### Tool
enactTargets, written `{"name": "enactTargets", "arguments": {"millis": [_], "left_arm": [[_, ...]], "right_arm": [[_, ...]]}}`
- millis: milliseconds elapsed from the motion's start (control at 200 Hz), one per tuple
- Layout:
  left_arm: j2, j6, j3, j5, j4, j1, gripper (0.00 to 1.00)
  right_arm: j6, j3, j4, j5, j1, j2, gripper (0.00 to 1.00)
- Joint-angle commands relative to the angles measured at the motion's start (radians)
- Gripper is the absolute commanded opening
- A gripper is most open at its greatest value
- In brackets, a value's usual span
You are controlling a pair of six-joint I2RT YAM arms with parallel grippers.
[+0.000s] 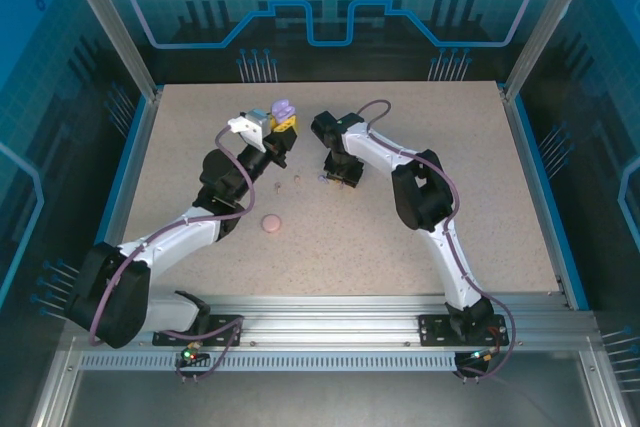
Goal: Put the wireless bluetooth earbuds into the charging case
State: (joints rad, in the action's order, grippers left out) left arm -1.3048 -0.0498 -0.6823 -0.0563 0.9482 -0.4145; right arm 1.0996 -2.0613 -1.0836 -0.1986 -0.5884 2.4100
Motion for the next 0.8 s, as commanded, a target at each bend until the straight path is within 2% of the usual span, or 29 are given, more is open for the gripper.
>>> {"name": "enactTargets", "arguments": {"millis": [0, 175, 380, 580, 795], "left_arm": [[0.015, 0.008, -0.029, -0.005, 0.027, -0.007, 0.0], [0.016, 0.012, -0.031, -0.004, 0.025, -0.01, 0.0], [0.019, 0.011, -0.037, -0.011, 0.015, -0.013, 0.0], [0.025, 0.013, -0.032, -0.019, 0.008, -0.013, 0.0], [0.035, 0.005, -0.023, -0.018, -0.006, -0.014, 0.0]], "right_arm": [[0.006, -0.008, -0.029, -0.018, 0.007, 0.037, 0.33], [-0.014, 0.03, -0.001, -0.009, 0.018, 0.025, 0.29], [-0.084, 0.092, 0.066, 0.016, 0.021, -0.011, 0.17], [-0.19, 0.189, 0.173, 0.013, 0.021, -0.078, 0.14], [-0.27, 0.308, 0.279, 0.013, 0.022, -0.224, 0.12]]}}
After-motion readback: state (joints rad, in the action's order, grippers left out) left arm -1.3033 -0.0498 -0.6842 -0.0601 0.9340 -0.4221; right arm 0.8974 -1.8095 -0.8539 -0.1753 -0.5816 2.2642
